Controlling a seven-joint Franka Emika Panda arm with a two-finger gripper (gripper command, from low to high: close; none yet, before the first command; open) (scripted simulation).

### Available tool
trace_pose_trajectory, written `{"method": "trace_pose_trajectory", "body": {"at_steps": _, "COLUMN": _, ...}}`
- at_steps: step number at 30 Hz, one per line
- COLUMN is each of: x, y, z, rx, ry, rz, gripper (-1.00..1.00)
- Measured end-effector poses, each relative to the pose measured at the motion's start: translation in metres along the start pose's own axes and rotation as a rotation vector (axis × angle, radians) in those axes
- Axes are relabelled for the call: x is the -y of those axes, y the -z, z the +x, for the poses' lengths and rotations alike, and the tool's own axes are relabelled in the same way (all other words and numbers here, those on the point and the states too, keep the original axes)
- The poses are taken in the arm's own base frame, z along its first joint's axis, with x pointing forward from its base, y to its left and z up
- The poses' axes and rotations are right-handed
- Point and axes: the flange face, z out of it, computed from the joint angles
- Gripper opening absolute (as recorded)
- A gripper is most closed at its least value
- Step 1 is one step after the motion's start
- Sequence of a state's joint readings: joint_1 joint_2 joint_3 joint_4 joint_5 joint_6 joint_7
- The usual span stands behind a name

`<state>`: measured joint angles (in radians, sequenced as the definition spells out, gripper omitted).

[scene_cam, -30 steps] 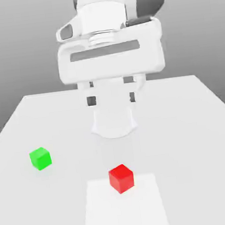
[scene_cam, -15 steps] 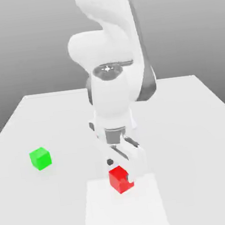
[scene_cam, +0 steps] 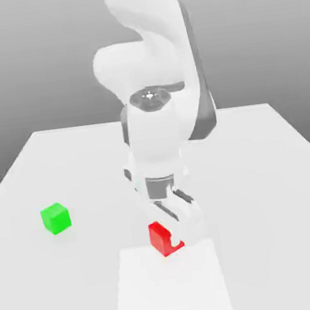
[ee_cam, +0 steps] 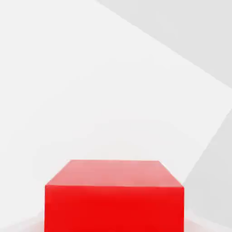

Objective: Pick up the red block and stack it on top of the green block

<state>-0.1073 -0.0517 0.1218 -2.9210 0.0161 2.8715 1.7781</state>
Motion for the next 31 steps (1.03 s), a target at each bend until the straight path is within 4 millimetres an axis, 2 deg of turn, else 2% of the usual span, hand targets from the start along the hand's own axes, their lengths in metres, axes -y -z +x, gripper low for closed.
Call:
{"method": "trace_pose_trajectory", "body": {"at_steps": 1, "x": 0.0, "y": 0.007, "z": 0.005, "rx": -0.001, "ry": -0.013, "rz": 0.0, "gripper": -1.0}}
{"method": "trace_pose_trajectory", "body": {"at_steps": 3, "x": 0.004, "y": 0.016, "z": 0.035, "rx": -0.005, "ry": -0.09, "rz": 0.002, "gripper": -1.0}}
{"method": "trace_pose_trajectory", "body": {"at_steps": 6, "x": 0.003, "y": 0.025, "z": 0.091, "rx": -0.013, "ry": -0.239, "rz": 0.005, "gripper": -1.0}}
{"method": "trace_pose_trajectory", "body": {"at_steps": 9, "x": -0.009, "y": 0.033, "z": 0.149, "rx": -0.017, "ry": -0.396, "rz": 0.006, "gripper": -1.0}}
{"method": "trace_pose_trajectory", "body": {"at_steps": 13, "x": -0.039, "y": 0.042, "z": 0.218, "rx": -0.016, "ry": -0.605, "rz": 0.004, "gripper": -1.0}}
{"method": "trace_pose_trajectory", "body": {"at_steps": 17, "x": -0.084, "y": 0.047, "z": 0.276, "rx": -0.006, "ry": -0.811, "rz": 0.001, "gripper": -1.0}}
{"method": "trace_pose_trajectory", "body": {"at_steps": 18, "x": -0.095, "y": 0.047, "z": 0.286, "rx": -0.002, "ry": -0.853, "rz": 0.0, "gripper": -1.0}}
{"method": "trace_pose_trajectory", "body": {"at_steps": 20, "x": -0.101, "y": 0.038, "z": 0.294, "rx": 0.006, "ry": -0.883, "rz": 0.0, "gripper": -1.0}}
{"method": "trace_pose_trajectory", "body": {"at_steps": 27, "x": -0.104, "y": -0.01, "z": 0.296, "rx": 0.007, "ry": -0.894, "rz": 0.001, "gripper": -1.0}}
{"method": "trace_pose_trajectory", "body": {"at_steps": 28, "x": -0.105, "y": -0.016, "z": 0.296, "rx": 0.004, "ry": -0.893, "rz": 0.0, "gripper": 1.0}}
{"method": "trace_pose_trajectory", "body": {"at_steps": 31, "x": -0.104, "y": -0.016, "z": 0.295, "rx": 0.004, "ry": -0.892, "rz": 0.0, "gripper": 1.0}}
